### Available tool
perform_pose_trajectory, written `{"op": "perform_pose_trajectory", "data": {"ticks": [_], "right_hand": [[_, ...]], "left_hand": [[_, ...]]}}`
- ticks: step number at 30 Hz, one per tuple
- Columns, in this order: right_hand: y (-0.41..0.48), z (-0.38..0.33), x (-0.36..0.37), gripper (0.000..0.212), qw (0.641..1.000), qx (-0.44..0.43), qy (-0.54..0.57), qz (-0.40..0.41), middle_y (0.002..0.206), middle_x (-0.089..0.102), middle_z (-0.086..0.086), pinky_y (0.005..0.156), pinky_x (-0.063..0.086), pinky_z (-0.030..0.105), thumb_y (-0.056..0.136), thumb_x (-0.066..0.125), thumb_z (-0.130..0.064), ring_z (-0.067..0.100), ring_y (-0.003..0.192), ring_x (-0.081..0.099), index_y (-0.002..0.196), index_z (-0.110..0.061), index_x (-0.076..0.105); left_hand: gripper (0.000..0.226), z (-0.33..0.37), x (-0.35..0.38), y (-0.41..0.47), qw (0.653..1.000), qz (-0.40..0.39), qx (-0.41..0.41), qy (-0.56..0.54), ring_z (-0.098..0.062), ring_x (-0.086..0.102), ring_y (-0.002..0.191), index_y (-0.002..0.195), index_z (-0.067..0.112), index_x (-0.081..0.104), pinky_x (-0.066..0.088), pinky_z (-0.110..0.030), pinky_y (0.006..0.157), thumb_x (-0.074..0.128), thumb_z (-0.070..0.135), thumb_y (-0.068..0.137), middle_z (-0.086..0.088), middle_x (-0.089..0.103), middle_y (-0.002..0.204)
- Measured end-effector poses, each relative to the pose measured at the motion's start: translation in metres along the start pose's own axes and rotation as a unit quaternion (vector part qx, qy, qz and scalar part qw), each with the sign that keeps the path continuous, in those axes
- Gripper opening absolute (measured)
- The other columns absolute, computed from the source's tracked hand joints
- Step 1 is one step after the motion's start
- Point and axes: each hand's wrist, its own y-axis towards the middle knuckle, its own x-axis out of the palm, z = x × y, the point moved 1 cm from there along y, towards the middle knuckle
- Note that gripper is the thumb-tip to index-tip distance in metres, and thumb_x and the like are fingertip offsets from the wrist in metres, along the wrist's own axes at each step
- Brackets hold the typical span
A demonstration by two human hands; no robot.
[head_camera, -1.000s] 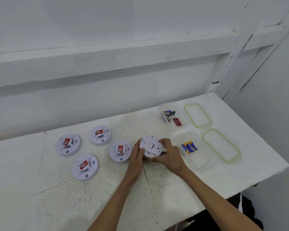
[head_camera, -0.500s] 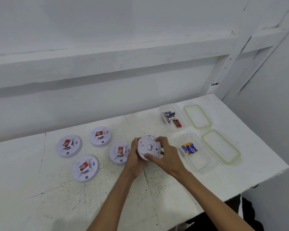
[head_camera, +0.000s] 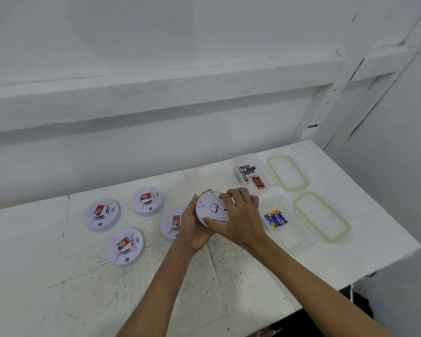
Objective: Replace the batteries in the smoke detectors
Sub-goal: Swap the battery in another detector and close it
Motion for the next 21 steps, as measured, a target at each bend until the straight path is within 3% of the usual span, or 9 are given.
{"op": "perform_pose_trajectory", "data": {"ticks": [5, 13, 17, 19, 21], "right_hand": [[0.006, -0.008, -0.002, 0.068, 0.999, -0.024, -0.03, -0.003, 0.089, 0.059, 0.006, 0.071, 0.04, 0.038, 0.082, 0.051, -0.072, 0.025, 0.083, 0.051, 0.1, -0.008, 0.065], [0.017, -0.019, -0.005, 0.069, 0.997, -0.034, -0.052, -0.043, 0.088, 0.057, 0.007, 0.071, 0.043, 0.035, 0.083, 0.047, -0.068, 0.023, 0.079, 0.05, 0.11, -0.005, 0.058], [0.013, -0.021, -0.004, 0.069, 0.995, -0.023, -0.055, -0.075, 0.087, 0.058, 0.007, 0.071, 0.043, 0.035, 0.084, 0.044, -0.066, 0.022, 0.077, 0.05, 0.113, -0.005, 0.057], [0.012, -0.025, -0.006, 0.072, 0.993, -0.011, -0.044, -0.109, 0.095, 0.06, 0.008, 0.075, 0.044, 0.036, 0.086, 0.041, -0.067, 0.023, 0.083, 0.052, 0.122, -0.006, 0.053], [0.013, -0.023, -0.011, 0.077, 0.988, 0.009, 0.036, -0.15, 0.114, 0.056, 0.006, 0.085, 0.042, 0.037, 0.087, 0.037, -0.07, 0.024, 0.099, 0.051, 0.137, -0.012, 0.042]], "left_hand": [[0.059, -0.002, 0.008, -0.003, 0.999, 0.009, 0.034, -0.009, -0.033, 0.059, 0.119, 0.151, 0.009, 0.046, 0.061, -0.044, 0.088, 0.045, 0.043, 0.102, -0.021, 0.052, 0.148], [0.041, -0.003, 0.014, -0.005, 0.995, 0.014, 0.099, 0.027, -0.024, 0.067, 0.104, 0.124, 0.013, 0.063, 0.061, -0.036, 0.085, 0.035, 0.038, 0.108, -0.011, 0.071, 0.115], [0.041, -0.012, 0.01, -0.006, 0.992, 0.022, 0.119, 0.038, -0.024, 0.067, 0.106, 0.125, 0.014, 0.064, 0.059, -0.037, 0.09, 0.037, 0.039, 0.107, -0.01, 0.071, 0.116], [0.042, -0.013, 0.007, -0.005, 0.991, 0.024, 0.131, 0.022, -0.025, 0.065, 0.109, 0.127, 0.014, 0.062, 0.057, -0.04, 0.094, 0.044, 0.041, 0.101, -0.012, 0.067, 0.121], [0.046, -0.009, 0.006, -0.003, 0.991, 0.023, 0.133, 0.005, -0.027, 0.065, 0.108, 0.129, 0.012, 0.059, 0.06, -0.04, 0.09, 0.045, 0.043, 0.098, -0.014, 0.066, 0.122]]}}
